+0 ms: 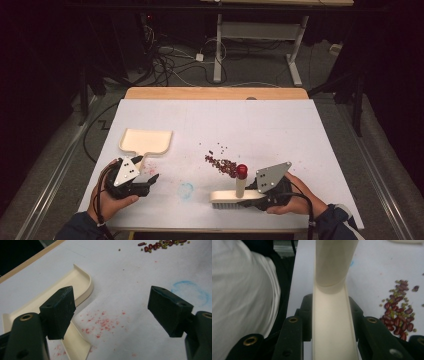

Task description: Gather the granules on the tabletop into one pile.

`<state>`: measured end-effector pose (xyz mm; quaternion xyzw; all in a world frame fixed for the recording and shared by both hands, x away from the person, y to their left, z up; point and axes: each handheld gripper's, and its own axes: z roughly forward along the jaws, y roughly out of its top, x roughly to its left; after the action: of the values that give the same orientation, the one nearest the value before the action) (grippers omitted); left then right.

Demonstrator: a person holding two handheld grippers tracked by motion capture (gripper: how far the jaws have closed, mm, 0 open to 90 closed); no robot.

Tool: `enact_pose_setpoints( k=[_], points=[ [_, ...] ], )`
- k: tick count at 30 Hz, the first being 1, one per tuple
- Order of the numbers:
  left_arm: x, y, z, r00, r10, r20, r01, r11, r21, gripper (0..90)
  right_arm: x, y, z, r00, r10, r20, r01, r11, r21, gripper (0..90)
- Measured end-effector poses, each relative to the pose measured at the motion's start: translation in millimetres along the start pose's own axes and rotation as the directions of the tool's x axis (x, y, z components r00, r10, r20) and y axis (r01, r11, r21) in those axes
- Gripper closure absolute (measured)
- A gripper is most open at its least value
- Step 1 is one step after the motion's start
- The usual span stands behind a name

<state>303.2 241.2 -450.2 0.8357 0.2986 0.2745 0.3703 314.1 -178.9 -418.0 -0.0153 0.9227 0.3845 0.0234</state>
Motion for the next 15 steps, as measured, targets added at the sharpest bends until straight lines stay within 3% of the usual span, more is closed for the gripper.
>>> enact_pose_setpoints(
  k=[2, 4, 9, 15],
  points=[
    [0.0, 0.4, 1.6, 1.0, 0.006, 0.006, -0.006, 1.0, 0.005, 21.1, -6.5, -4.7, 3.0, 0.9993, 0.0, -0.037, 0.0, 1.0, 0.001, 67.2],
    [-0.6, 0.4, 3.1, 0.9999, 0.004, 0.011, -0.004, 1.0, 0.005, 21.1, -17.2, -8.5, 5.0, 0.9991, -0.002, -0.043, 0.001, 1.0, -0.024, 67.2],
    [-1.7, 1.0, 5.8, 0.9996, -0.002, 0.027, 0.002, 0.9999, 0.011, 21.1, -49.6, -9.9, 10.4, 0.999, -0.003, -0.044, 0.001, 1.0, -0.031, 66.8],
    [-2.3, 1.3, 8.3, 0.9993, -0.002, 0.038, 0.001, 0.9999, 0.016, 21.1, -72.4, -2.7, 23.6, 0.9982, -0.01, -0.059, 0.008, 0.999, -0.038, 66.4]
  ],
)
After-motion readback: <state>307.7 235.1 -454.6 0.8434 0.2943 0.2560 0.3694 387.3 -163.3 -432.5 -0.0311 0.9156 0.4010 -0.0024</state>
